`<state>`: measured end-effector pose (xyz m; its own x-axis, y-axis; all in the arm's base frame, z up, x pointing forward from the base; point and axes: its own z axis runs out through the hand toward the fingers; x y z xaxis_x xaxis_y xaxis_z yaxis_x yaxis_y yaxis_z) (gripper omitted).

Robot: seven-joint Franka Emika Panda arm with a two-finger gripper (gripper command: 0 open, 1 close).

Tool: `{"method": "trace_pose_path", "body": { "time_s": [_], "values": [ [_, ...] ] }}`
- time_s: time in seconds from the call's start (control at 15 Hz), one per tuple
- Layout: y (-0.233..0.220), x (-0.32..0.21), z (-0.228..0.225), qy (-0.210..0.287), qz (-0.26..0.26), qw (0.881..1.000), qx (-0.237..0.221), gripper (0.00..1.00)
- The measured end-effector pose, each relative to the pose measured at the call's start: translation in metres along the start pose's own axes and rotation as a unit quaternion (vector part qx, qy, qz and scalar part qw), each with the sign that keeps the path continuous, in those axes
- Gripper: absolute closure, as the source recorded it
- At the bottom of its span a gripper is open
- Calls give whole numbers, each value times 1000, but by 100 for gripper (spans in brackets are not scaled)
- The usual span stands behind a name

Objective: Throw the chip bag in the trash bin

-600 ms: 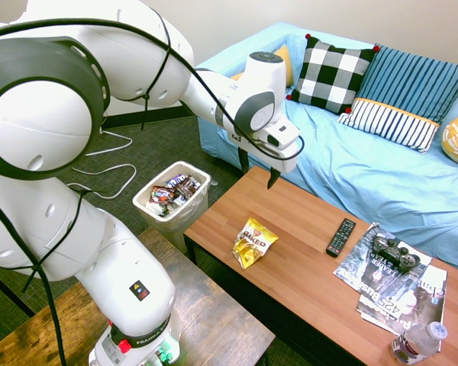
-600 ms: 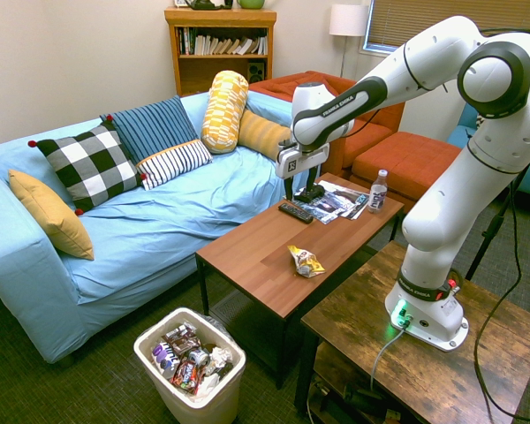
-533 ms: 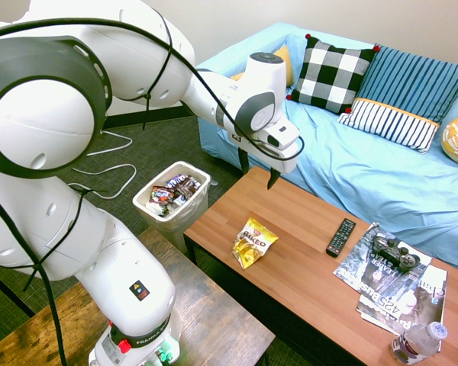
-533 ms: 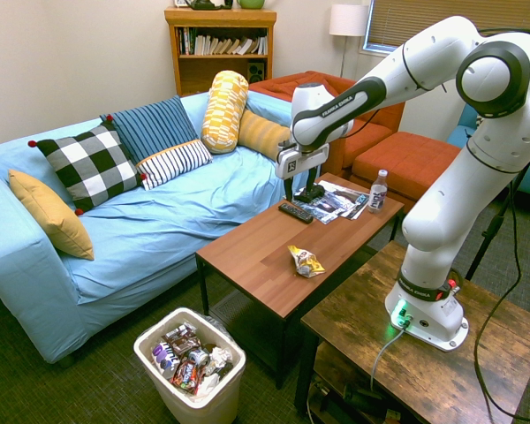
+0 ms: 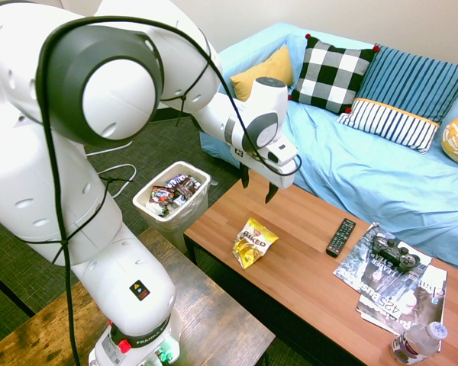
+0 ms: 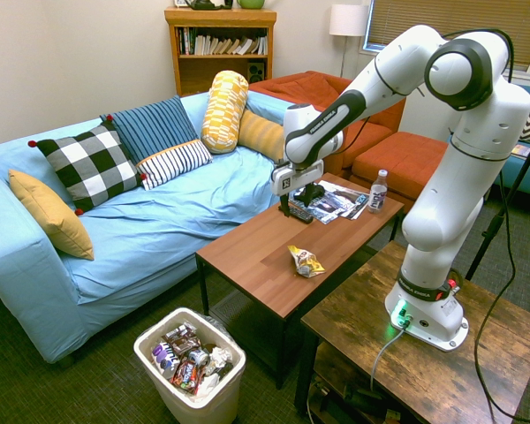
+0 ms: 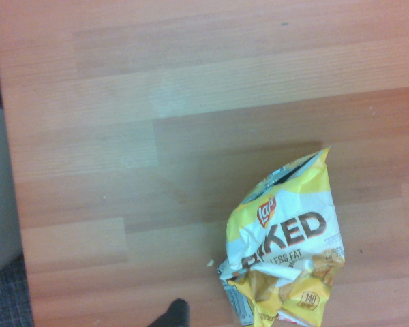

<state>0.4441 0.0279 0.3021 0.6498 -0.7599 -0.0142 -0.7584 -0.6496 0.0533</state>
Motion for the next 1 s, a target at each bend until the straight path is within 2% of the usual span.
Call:
{"method": "trace_pose_path", "body": {
  "time_s": [0.53,1.0],
  "values": [
    [-25,-24,91,-34,-9,998,-61,0],
    [-30,-4,155,-58,8,993,-101,0]
  ]
}}
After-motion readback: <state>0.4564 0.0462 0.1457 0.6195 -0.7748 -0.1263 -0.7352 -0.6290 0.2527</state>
